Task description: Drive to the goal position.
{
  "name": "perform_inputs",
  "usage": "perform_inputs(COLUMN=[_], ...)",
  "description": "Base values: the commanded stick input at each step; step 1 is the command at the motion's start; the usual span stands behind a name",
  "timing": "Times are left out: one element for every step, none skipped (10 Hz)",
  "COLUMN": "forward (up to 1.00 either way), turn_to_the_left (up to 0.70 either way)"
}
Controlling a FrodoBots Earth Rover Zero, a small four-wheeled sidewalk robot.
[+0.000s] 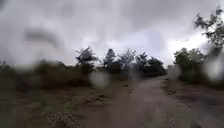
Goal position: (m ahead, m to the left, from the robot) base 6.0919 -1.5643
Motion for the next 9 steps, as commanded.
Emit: perform_inputs(forward=[0.45, 0.45, 0.45, 0.45, 0.45, 0.45, 0.45, 0.45, 0.45], turn_to_the_left=[0.0, 0.0, 0.0, 0.0, 0.0, 0.0, 0.0, 0.0, -0.09])
